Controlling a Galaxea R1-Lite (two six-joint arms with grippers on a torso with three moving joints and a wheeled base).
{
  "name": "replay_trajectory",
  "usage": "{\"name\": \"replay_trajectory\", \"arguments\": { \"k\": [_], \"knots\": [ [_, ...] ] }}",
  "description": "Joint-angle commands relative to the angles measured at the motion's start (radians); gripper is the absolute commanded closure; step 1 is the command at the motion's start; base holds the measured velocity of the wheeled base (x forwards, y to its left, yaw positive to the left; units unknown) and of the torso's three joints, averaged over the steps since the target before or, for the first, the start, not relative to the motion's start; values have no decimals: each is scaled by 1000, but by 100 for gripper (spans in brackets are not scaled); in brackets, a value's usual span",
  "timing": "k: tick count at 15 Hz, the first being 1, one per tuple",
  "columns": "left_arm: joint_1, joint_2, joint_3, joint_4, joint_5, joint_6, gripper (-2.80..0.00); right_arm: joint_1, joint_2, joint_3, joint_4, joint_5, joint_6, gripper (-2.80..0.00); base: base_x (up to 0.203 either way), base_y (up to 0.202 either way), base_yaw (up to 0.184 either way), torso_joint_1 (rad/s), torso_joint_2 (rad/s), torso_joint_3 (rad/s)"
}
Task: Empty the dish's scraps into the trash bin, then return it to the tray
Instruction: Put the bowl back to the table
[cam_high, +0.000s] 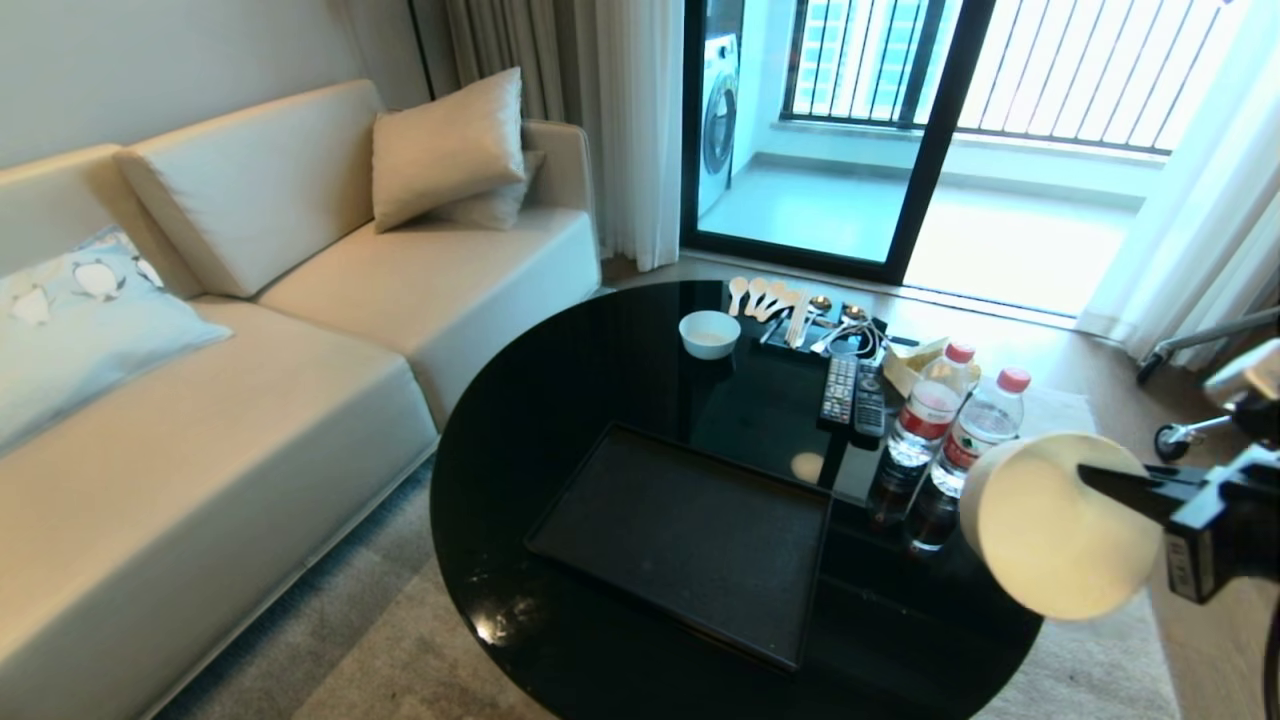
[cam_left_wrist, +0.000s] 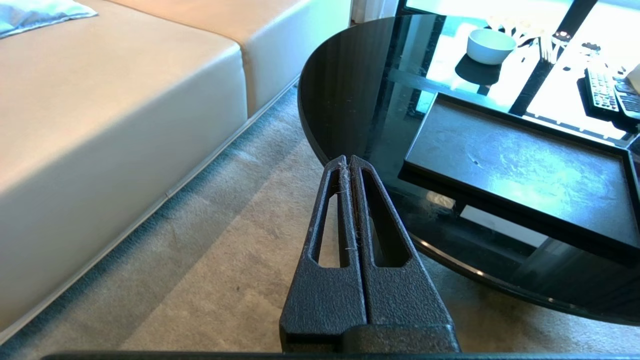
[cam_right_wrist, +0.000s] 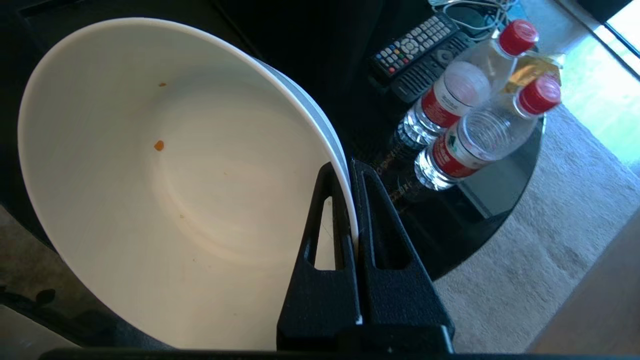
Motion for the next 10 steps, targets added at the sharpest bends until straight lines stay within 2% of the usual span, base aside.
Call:
{"name": "replay_trajectory", "arguments": {
  "k": [1,6,7,10],
  "knots": [
    [0,0,0,-1,1,-1,0,77,265,-73,-42,1,-6,0,0,0,0,0,0,0],
    [0,0,0,-1,1,-1,0,193,586,-235,-63,-38,5,0,0,0,0,0,0,0],
    [0,0,0,-1,1,-1,0,216,648,-279,-62,-56,34,0,0,0,0,0,0,0],
    [0,0,0,-1,1,-1,0,311,818,-448,-27,-159,221,0,0,0,0,0,0,0]
  ]
}}
